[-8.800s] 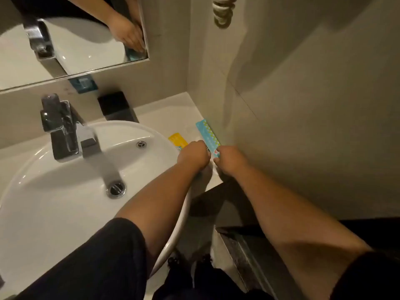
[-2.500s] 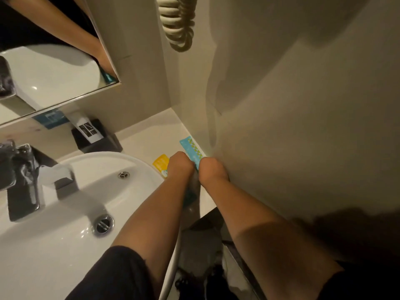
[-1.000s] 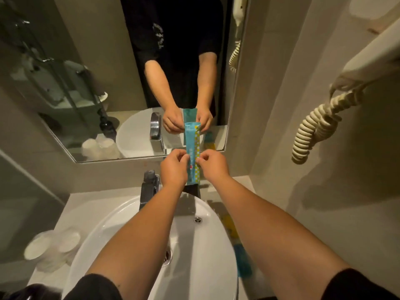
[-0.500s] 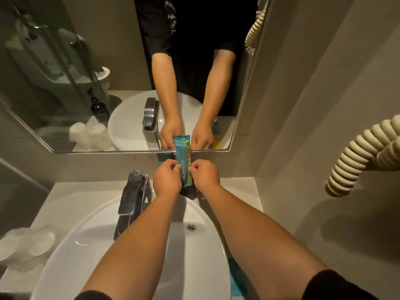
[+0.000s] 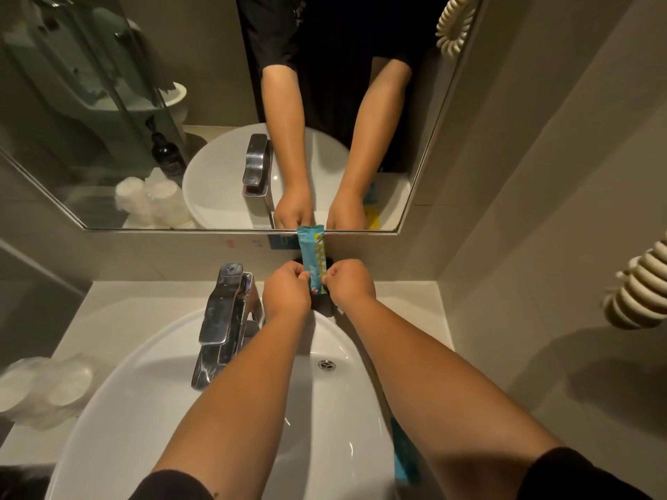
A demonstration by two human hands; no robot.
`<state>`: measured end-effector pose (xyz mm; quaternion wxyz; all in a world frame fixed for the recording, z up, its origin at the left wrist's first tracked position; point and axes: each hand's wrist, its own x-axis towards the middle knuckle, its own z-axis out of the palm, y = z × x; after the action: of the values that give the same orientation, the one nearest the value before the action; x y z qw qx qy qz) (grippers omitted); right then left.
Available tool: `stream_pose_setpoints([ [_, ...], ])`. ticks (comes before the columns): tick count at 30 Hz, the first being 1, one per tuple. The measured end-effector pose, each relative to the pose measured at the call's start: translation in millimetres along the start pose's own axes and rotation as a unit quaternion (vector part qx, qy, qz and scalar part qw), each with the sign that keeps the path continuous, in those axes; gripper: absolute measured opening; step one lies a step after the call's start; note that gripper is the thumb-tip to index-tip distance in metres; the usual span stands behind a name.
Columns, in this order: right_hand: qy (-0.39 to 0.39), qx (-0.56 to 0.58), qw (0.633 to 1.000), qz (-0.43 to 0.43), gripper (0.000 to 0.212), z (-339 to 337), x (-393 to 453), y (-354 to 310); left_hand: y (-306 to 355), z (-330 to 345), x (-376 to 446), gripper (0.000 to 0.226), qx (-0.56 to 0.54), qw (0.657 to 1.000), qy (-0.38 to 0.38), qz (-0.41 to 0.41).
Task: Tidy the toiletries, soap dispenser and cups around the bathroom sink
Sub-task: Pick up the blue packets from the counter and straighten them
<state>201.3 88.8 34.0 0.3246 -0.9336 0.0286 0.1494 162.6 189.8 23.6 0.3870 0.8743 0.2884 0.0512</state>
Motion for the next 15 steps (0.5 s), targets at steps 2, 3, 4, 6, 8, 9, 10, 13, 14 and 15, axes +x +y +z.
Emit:
stream_pose_setpoints([
  [2,0.006,0.001,1.0,0.001,0.015,1.7,-0.9,-0.6,-0.6,0.4,0.0,0.013,0.002,1.0,0.001,-0.002],
  [3,0.009,-0.001,1.0,-0.001,0.015,2.2,-1.5,-0.6,-0.7,0.4,-0.2,0.013,0.003,1.0,0.002,-0.001],
  [4,0.012,-0.002,1.0,-0.004,0.014,2.5,-2.0,-0.4,-0.6,0.2,-0.5,0.013,0.004,1.0,0.004,0.002],
  [6,0.016,0.002,1.0,-0.015,0.01,1.8,-3.7,0.5,0.2,-0.2,-0.9,0.012,0.005,1.0,0.007,0.011],
  [8,0.019,0.009,1.0,-0.023,0.01,-0.7,-5.5,1.3,1.2,-1.0,-1.0,0.012,0.008,1.0,0.012,0.016],
  [9,0.019,0.012,0.999,-0.026,0.011,-2.4,-6.6,1.6,1.5,-1.7,-1.4,0.013,0.009,1.0,0.013,0.017],
  [10,0.019,0.014,0.999,-0.027,0.013,-4.3,-8.0,1.7,1.8,-2.3,-2.0,0.013,0.01,1.0,0.012,0.018],
  [13,0.019,0.026,0.999,-0.027,0.014,-11.7,-12.5,1.0,4.3,-5.7,-5.6,0.015,0.013,1.0,0.011,0.021],
  [14,0.021,0.025,0.999,-0.028,0.012,-14.6,-14.4,0.7,5.7,-7.2,-7.1,0.015,0.013,1.0,0.012,0.022],
  [15,0.024,0.021,0.999,-0.031,0.009,-17.6,-16.5,0.5,7.2,-9.1,-8.7,0.015,0.013,1.0,0.013,0.024],
])
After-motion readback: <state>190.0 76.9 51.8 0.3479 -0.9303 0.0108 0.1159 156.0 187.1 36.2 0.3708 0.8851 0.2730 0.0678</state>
